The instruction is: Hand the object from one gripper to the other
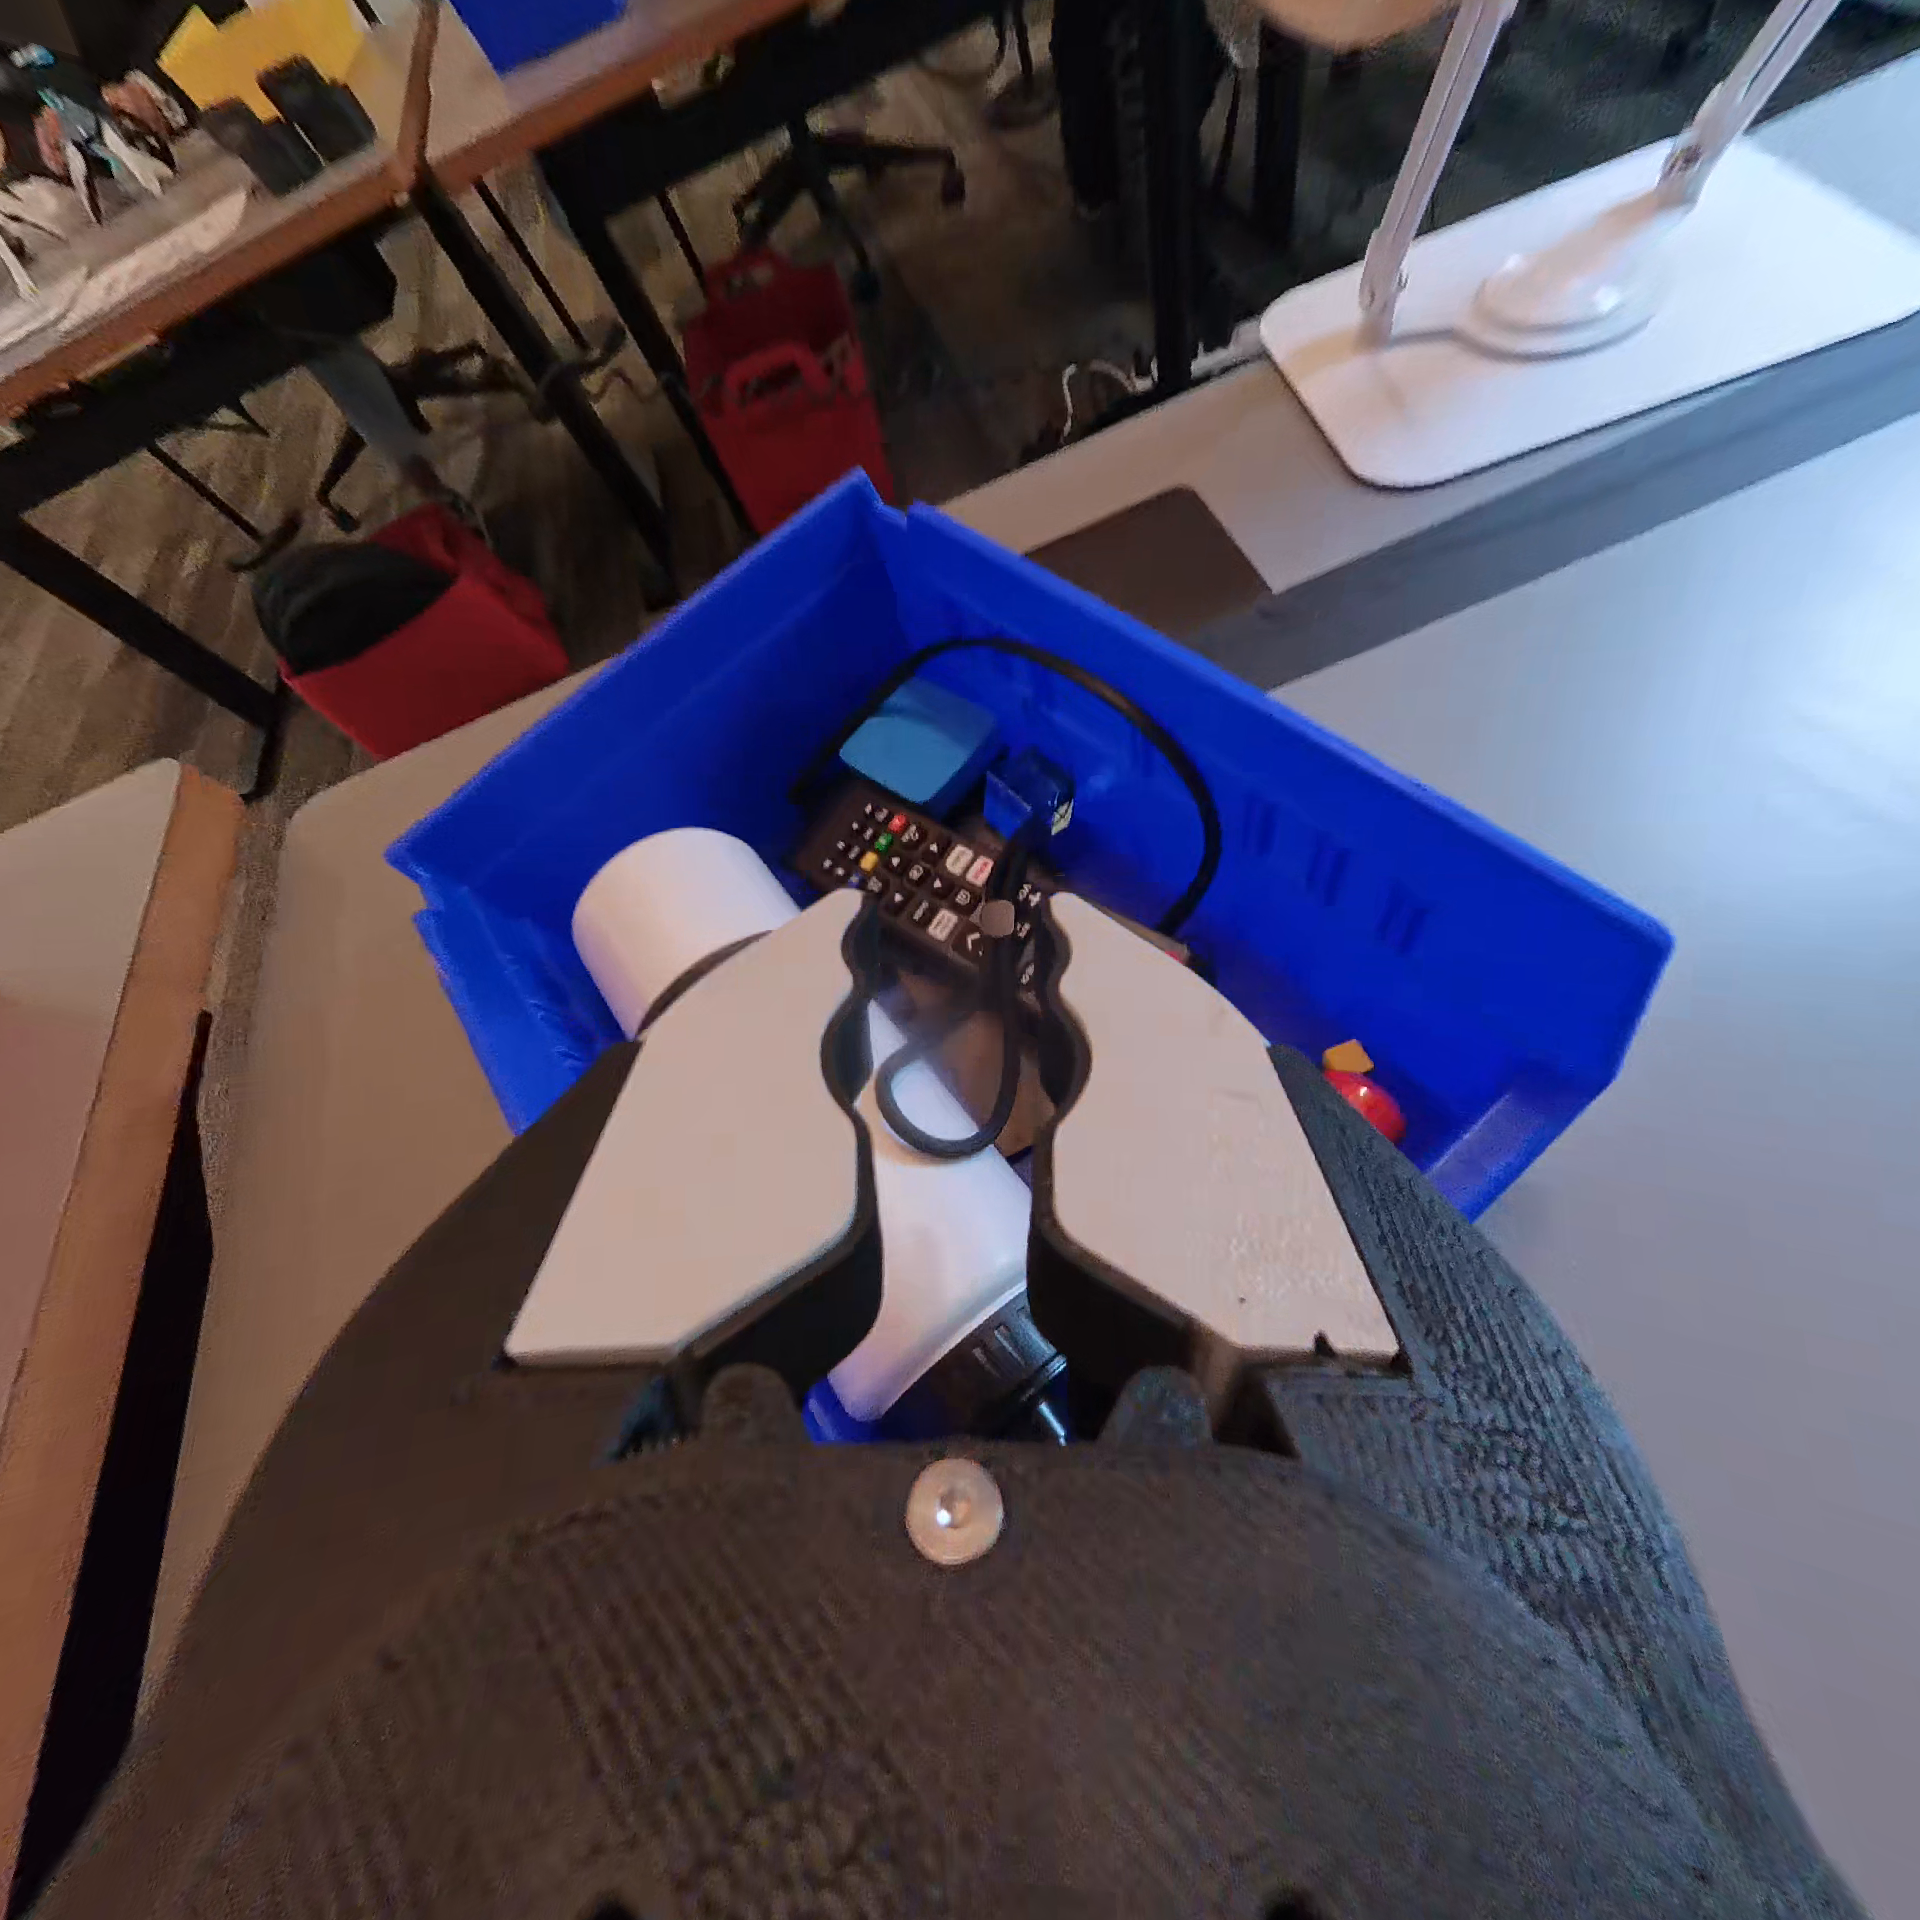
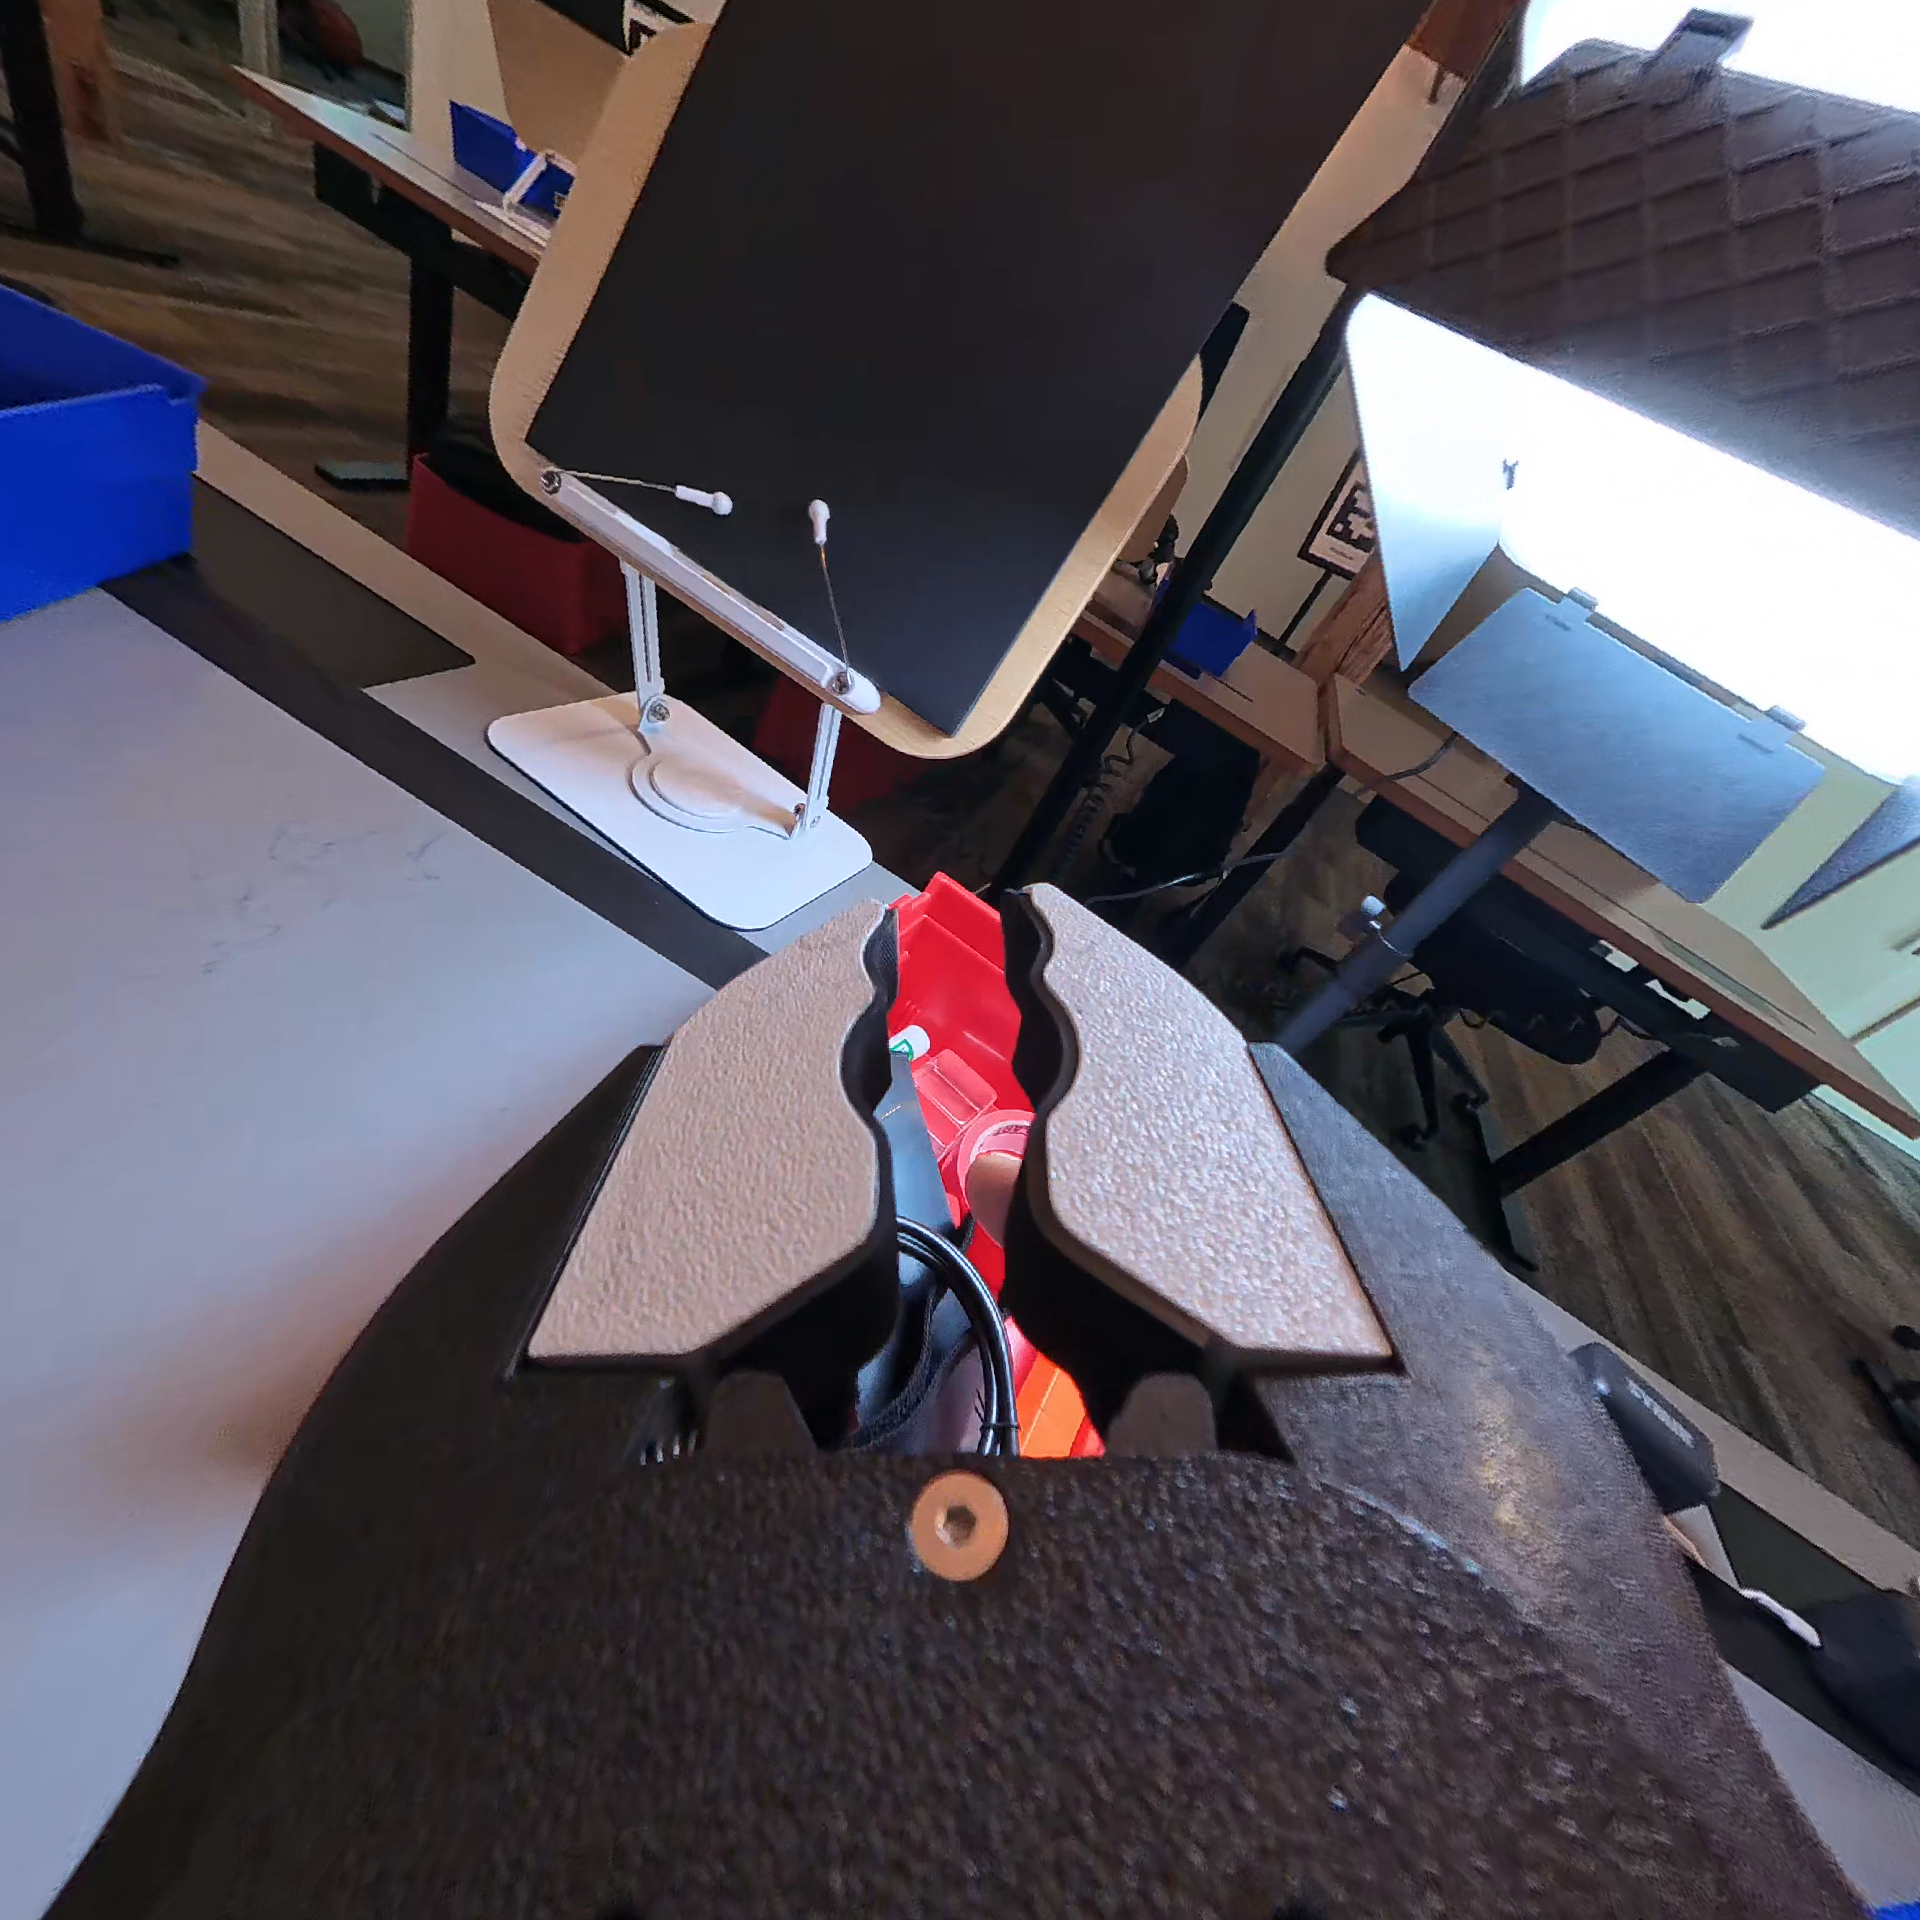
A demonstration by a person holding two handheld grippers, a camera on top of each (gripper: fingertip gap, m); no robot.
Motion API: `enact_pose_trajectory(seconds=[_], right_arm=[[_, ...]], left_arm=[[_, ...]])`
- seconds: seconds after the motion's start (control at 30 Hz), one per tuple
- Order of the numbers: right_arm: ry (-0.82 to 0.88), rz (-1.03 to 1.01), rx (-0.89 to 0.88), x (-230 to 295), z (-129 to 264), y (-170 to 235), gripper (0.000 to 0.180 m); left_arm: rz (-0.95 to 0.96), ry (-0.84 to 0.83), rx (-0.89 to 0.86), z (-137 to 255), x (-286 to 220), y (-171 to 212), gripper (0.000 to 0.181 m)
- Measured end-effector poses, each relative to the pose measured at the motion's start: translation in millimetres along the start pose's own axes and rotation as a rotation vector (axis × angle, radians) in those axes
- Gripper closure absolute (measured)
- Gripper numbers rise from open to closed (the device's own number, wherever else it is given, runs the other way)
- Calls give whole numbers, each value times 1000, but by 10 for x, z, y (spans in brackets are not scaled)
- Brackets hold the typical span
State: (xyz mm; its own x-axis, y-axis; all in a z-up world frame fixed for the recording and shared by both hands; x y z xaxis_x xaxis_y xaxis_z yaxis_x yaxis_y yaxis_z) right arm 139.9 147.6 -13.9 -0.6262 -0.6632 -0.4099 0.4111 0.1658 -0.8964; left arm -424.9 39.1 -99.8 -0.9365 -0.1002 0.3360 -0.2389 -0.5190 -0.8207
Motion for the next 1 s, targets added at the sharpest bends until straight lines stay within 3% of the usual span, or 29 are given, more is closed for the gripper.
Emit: enact_pose_trajectory(seconds=[0.17,0.6,1.0], right_arm=[[-2,24,-10,11,20,-25,162],[-9,-33,-110,-61,158,-133,165],[-71,-80,-83,36,-77,-13,166]], left_arm=[[-72,1,94,-209,-134,159,152],[-564,-157,485,-568,-219,535,144],[-671,-41,728,-718,-233,604,144]])
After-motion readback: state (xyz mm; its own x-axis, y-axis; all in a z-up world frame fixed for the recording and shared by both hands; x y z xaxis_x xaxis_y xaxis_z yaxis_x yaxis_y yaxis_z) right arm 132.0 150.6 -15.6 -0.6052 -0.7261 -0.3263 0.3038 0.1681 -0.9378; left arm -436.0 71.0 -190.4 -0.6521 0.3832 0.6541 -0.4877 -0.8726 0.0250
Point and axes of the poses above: each gripper's, where its closed fingertips meet, z back along the fingers, y out of its underside, x = y × z across the jaws, the point moved 5 cm from there along z, back along the fingers, and after that the axes turned 8 degrees about -y, right-handed, at the moved point
